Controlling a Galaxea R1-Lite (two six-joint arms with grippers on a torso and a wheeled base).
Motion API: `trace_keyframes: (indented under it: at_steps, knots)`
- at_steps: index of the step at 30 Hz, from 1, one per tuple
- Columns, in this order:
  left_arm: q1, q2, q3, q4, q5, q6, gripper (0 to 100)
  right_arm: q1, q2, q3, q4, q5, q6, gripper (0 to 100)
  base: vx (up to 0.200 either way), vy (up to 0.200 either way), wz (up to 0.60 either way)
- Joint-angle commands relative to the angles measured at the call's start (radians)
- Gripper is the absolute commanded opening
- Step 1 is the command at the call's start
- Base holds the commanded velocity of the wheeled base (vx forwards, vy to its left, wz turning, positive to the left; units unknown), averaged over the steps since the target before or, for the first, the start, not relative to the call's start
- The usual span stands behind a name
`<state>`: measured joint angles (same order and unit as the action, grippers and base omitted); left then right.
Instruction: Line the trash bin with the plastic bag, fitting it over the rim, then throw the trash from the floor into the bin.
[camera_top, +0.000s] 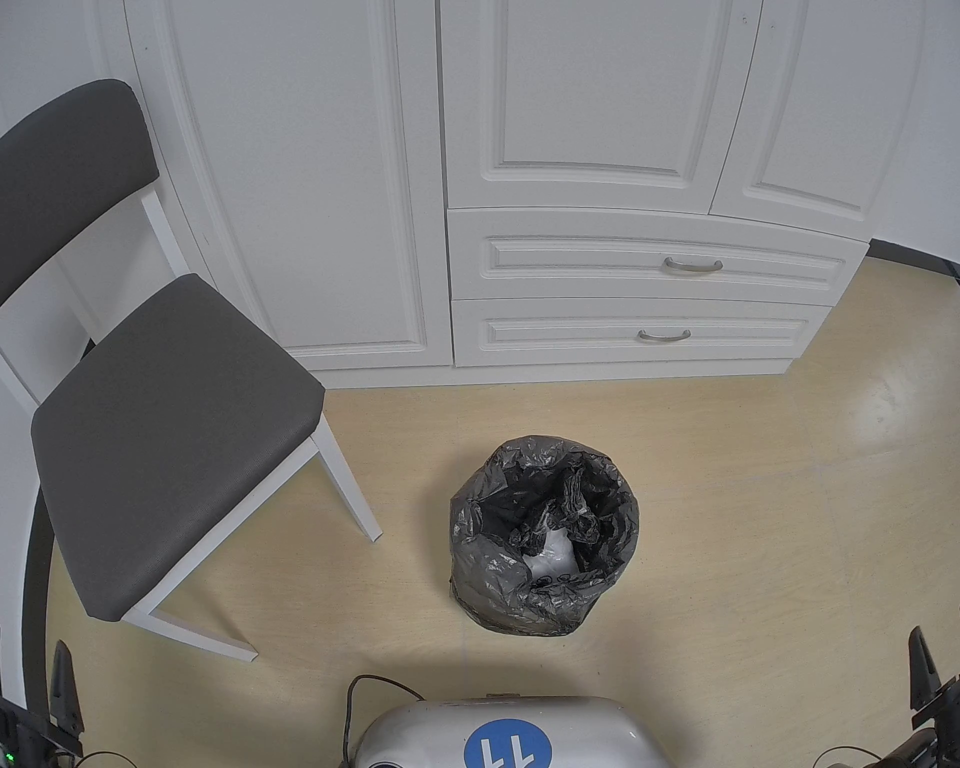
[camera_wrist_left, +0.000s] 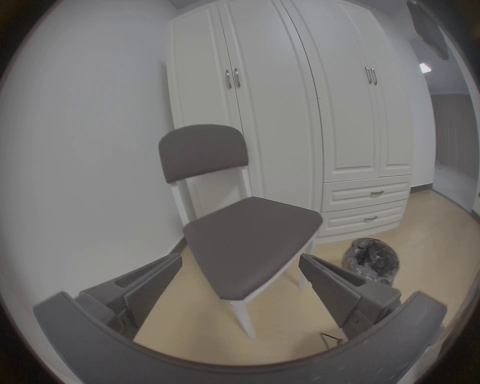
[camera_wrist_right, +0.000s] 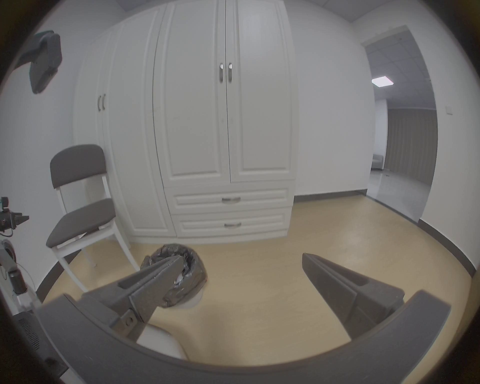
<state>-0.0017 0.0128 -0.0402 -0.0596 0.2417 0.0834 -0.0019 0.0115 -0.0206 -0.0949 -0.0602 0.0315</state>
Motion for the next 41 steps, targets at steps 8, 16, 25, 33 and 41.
trace_keyframes:
  at_steps: [8, 16, 25, 33, 41]
  knots:
    - [0.0, -0.013, 0.04, 0.06, -0.223, -0.06, 100, -0.001, -0.01, 0.018, 0.034, 0.267, 0.015, 100, 0.0, 0.0, 0.0]
    - [0.0, -0.013, 0.04, 0.057, -0.213, -0.113, 100, 0.002, -0.011, 0.021, 0.069, 0.054, -0.041, 100, 0.0, 0.0, 0.0]
    - [0.0, -0.013, 0.04, 0.058, -0.219, -0.097, 100, 0.0, -0.008, 0.018, 0.099, 0.062, -0.033, 100, 0.0, 0.0, 0.0]
    - [0.0, -0.013, 0.04, 0.058, -0.222, -0.094, 100, 0.0, -0.01, 0.019, 0.095, 0.062, -0.022, 100, 0.0, 0.0, 0.0]
    - [0.0, -0.013, 0.04, 0.058, -0.22, -0.09, 100, 0.0, -0.01, 0.021, 0.095, 0.062, -0.022, 100, 0.0, 0.0, 0.0]
